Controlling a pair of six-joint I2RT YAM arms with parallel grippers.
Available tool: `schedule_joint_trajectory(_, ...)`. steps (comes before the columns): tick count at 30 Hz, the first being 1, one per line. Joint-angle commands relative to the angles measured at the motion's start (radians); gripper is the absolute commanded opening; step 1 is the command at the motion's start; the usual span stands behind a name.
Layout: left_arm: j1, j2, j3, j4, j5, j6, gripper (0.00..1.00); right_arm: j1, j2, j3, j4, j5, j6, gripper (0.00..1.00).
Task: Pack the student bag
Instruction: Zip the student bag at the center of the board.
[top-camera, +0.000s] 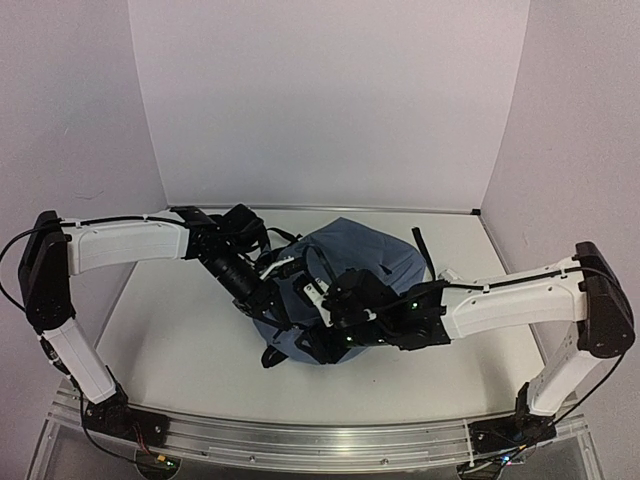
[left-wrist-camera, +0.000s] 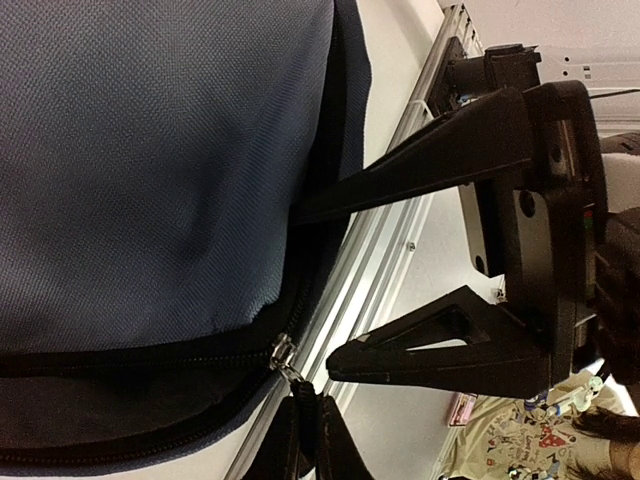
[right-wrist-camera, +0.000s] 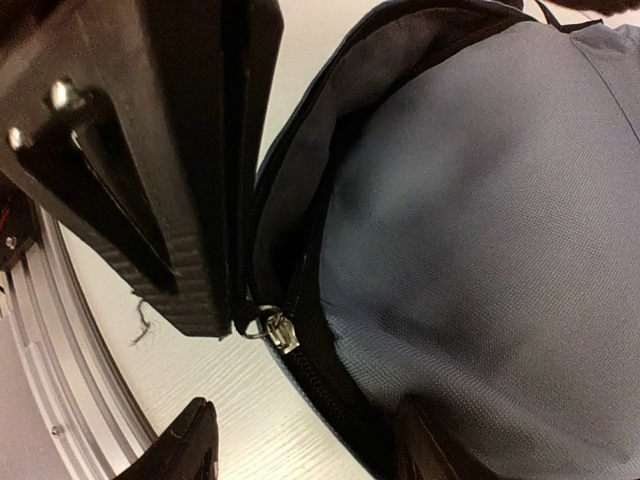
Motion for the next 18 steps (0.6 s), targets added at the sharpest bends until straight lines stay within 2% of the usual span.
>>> schedule_joint_trajectory(1, 0.004, -0.007, 0.047, -0.008, -0.01, -0.013, 0.0, 0.012, 0.034, 0.042, 0.012, 0.067, -0.051, 0.53)
schedule_joint_trajectory(3, 0.004, -0.01, 0.044, 0.0, -0.024, -0.023, 0.0, 0.02, 0.05, 0.037, 0.015, 0.126, -0.048, 0.43)
schedule_joint_trajectory(6, 0.005, -0.019, 0.031, 0.013, -0.099, -0.046, 0.0, 0.032, 0.048, 0.018, 0.025, 0.213, -0.032, 0.15)
schedule_joint_trajectory(8, 0.005, -0.021, 0.025, 0.002, -0.173, -0.053, 0.0, 0.036, 0.03, 0.0, 0.027, 0.246, -0.016, 0.03)
schedule_joint_trajectory(15, 0.004, -0.033, 0.01, -0.024, -0.498, -0.06, 0.0, 0.048, -0.029, -0.064, 0.02, 0.251, 0.026, 0.0)
schedule_joint_trajectory(18, 0.006, -0.045, 0.014, -0.015, -0.585, -0.07, 0.0, 0.063, -0.034, -0.073, -0.01, 0.251, 0.042, 0.0)
